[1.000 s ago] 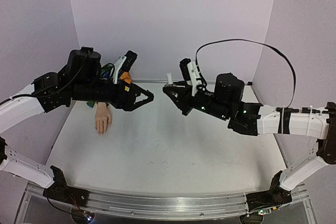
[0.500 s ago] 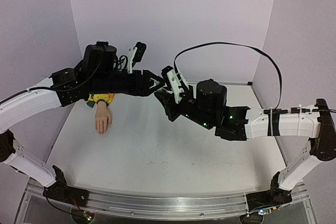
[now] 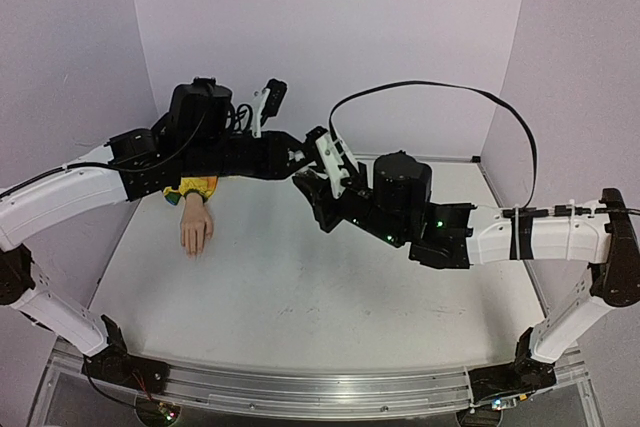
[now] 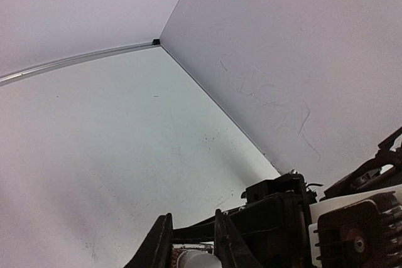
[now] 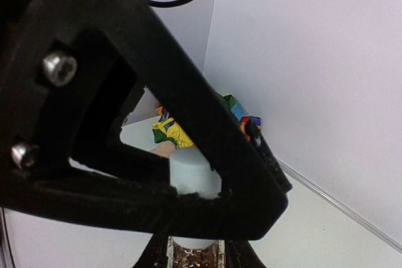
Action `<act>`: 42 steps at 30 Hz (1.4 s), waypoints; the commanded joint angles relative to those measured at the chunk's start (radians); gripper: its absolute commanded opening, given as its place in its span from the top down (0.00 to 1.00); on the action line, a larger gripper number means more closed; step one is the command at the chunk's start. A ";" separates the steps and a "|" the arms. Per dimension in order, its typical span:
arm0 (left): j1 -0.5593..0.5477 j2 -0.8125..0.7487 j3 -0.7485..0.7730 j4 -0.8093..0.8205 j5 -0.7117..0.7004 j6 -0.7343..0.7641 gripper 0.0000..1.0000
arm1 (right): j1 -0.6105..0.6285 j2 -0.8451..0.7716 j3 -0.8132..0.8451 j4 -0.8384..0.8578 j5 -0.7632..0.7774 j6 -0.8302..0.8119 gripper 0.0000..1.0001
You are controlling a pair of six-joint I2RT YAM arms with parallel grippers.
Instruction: Paint the nails
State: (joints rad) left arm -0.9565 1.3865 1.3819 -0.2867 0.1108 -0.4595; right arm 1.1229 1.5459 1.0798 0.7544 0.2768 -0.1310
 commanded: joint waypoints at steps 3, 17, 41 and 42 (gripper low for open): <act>-0.001 -0.007 0.008 0.054 0.065 0.018 0.88 | 0.008 -0.026 0.074 0.053 0.013 0.024 1.00; -0.016 0.030 -0.083 0.027 0.621 0.265 1.00 | -0.238 -0.154 0.117 0.074 -0.962 0.237 1.00; 0.078 -0.177 -0.140 0.016 0.395 0.256 0.20 | -0.308 -0.224 -0.077 0.056 -0.864 0.166 1.00; 0.079 -0.192 -0.147 0.026 0.370 0.240 0.17 | -0.307 -0.223 -0.086 0.051 -0.800 0.157 1.00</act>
State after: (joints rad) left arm -0.9009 1.2888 1.2564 -0.2245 0.6220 -0.1589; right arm 0.8227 1.3804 1.0008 0.7269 -0.7593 0.1162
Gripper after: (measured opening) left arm 0.765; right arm 0.225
